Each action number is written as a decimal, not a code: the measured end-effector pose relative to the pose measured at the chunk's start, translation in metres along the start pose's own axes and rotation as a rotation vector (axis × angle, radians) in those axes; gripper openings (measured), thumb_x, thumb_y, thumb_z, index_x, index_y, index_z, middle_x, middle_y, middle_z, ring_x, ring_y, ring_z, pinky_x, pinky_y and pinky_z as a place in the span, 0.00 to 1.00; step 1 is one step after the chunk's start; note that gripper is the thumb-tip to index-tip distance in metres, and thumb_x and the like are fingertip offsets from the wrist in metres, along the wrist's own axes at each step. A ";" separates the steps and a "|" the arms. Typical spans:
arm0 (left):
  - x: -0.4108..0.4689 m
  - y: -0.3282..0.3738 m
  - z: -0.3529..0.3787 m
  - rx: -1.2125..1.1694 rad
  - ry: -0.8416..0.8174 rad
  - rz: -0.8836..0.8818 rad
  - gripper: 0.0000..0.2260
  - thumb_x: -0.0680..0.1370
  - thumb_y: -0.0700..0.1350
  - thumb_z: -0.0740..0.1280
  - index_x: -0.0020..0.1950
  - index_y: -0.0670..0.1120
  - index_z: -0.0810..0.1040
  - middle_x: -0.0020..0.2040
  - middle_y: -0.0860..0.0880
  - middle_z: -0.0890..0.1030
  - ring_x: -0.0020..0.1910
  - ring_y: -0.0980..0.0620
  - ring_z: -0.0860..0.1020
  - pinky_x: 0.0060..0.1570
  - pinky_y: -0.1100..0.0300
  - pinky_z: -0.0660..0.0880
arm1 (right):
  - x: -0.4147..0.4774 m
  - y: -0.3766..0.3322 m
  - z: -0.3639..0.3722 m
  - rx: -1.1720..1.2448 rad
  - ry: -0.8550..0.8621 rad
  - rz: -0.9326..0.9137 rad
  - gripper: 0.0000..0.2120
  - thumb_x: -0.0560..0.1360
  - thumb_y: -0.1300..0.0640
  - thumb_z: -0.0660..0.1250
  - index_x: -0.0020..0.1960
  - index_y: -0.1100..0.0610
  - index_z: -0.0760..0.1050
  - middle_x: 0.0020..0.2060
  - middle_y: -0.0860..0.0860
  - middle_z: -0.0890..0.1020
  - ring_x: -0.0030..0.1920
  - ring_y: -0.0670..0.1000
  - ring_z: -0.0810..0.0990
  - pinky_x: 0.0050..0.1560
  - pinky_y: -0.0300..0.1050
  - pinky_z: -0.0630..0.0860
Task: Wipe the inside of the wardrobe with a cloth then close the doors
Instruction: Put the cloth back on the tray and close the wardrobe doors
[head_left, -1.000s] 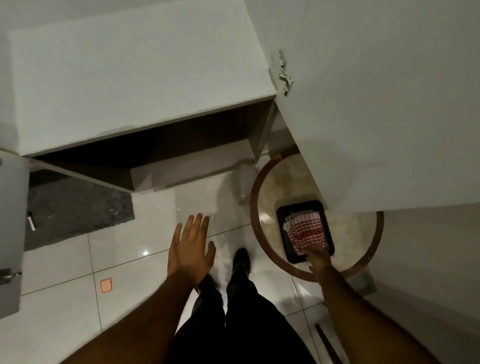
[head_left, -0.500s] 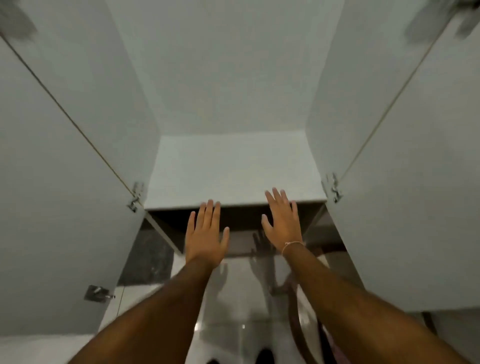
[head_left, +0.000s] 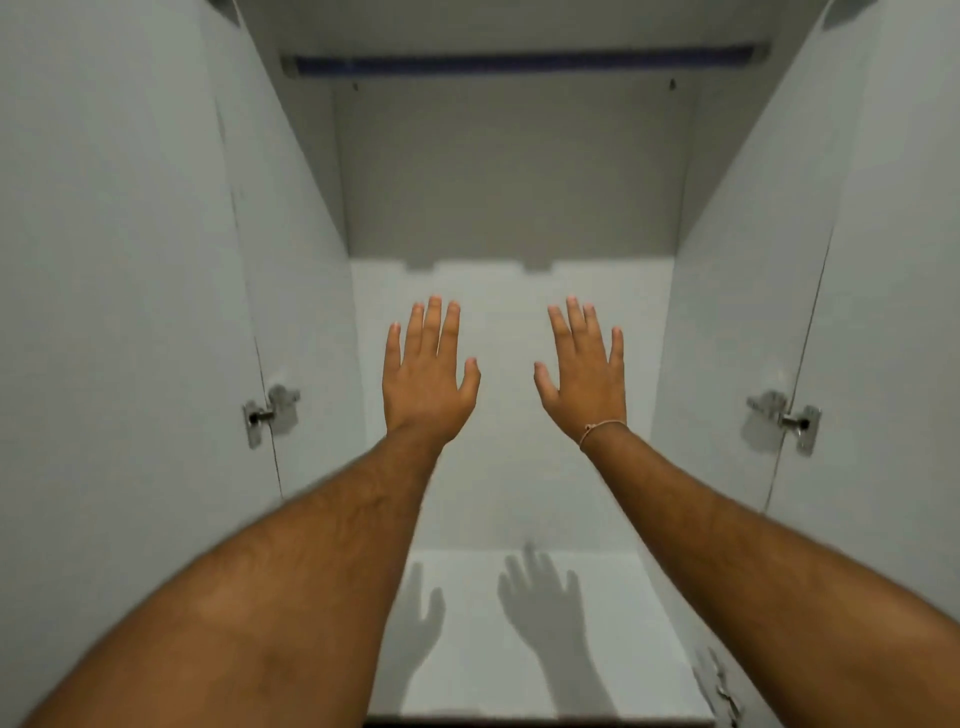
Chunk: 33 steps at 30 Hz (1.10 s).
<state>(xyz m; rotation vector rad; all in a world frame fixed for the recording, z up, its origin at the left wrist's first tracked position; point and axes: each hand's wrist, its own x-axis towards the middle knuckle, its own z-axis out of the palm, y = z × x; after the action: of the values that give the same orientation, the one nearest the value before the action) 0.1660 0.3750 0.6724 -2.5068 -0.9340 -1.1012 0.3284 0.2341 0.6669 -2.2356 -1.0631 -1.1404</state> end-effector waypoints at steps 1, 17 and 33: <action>0.014 -0.001 -0.013 -0.004 0.037 0.003 0.35 0.86 0.62 0.47 0.88 0.50 0.39 0.90 0.47 0.45 0.89 0.45 0.45 0.87 0.41 0.44 | 0.016 -0.001 -0.011 -0.002 0.043 -0.006 0.38 0.82 0.42 0.62 0.87 0.50 0.51 0.87 0.54 0.56 0.86 0.59 0.56 0.83 0.66 0.54; 0.063 -0.019 -0.061 -0.014 0.237 0.019 0.35 0.86 0.60 0.50 0.88 0.50 0.40 0.90 0.47 0.46 0.89 0.46 0.46 0.87 0.41 0.47 | 0.083 -0.018 -0.068 -0.010 0.304 -0.022 0.37 0.82 0.42 0.62 0.86 0.48 0.52 0.87 0.52 0.56 0.87 0.56 0.55 0.83 0.69 0.52; 0.054 0.212 -0.153 -0.700 0.523 0.562 0.33 0.85 0.57 0.58 0.89 0.55 0.51 0.90 0.52 0.52 0.89 0.51 0.49 0.87 0.44 0.49 | -0.034 0.103 -0.331 0.122 0.954 0.236 0.28 0.77 0.53 0.66 0.77 0.50 0.70 0.84 0.51 0.63 0.87 0.58 0.53 0.82 0.66 0.40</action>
<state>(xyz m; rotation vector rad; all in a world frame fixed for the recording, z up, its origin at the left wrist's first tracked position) 0.2431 0.1677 0.8222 -2.4464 0.3455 -1.9346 0.2306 -0.0589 0.8289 -1.3595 -0.4304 -1.6863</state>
